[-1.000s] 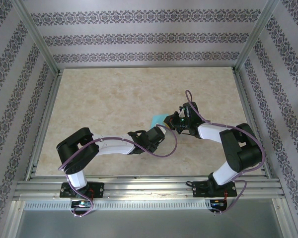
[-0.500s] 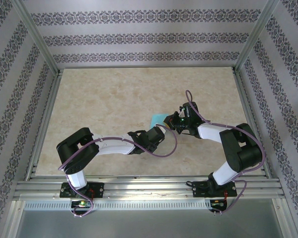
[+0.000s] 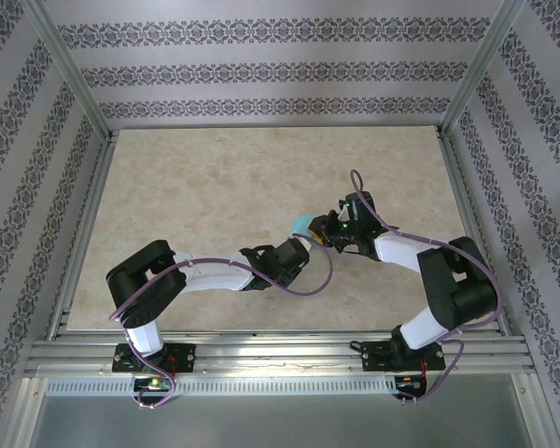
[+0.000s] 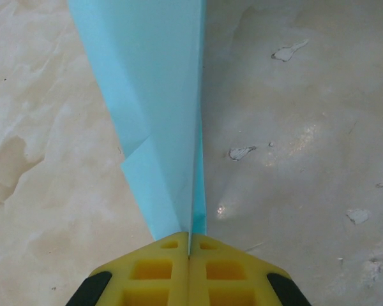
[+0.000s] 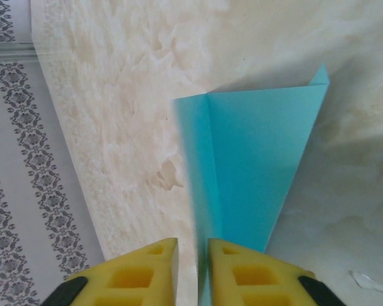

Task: Fold a paper plane with a square sheet of paper (pick it up from the middle)
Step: Fold the wing for the fifth time at the center of the table.

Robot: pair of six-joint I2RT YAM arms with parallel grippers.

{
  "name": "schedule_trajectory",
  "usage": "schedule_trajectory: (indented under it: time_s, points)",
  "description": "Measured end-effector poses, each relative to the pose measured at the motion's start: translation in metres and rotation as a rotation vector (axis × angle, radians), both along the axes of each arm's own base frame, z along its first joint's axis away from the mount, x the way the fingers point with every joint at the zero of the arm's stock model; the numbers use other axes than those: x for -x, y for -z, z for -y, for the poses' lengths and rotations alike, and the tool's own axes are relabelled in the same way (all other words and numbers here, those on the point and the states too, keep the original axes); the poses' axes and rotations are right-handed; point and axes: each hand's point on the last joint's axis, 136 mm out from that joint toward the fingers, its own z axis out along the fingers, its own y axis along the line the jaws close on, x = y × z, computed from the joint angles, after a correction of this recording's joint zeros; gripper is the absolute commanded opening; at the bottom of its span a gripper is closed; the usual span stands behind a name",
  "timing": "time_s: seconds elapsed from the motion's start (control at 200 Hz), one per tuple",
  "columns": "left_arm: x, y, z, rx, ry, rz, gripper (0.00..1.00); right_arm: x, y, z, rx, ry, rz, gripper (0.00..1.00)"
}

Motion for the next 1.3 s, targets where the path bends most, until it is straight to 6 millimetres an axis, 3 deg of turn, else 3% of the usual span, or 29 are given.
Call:
schedule_trajectory:
  time_s: [0.53, 0.869, 1.129, 1.299]
  points:
    - [0.009, 0.007, 0.017, 0.198, -0.003, -0.141, 0.0, 0.017, -0.034, 0.06, 0.182, 0.045, 0.161, 0.39]
    - [0.01, 0.012, 0.018, 0.339, -0.025, -0.27, 0.0, 0.041, -0.017, 0.064, 0.187, 0.036, 0.136, 0.41]
    - [0.006, 0.005, 0.027, 0.499, -0.033, -0.389, 0.0, 0.046, -0.01, 0.054, 0.136, -0.017, 0.113, 0.4]
    - [0.009, 0.011, 0.033, 0.566, -0.035, -0.486, 0.0, 0.048, -0.004, 0.043, 0.108, -0.066, 0.103, 0.38]
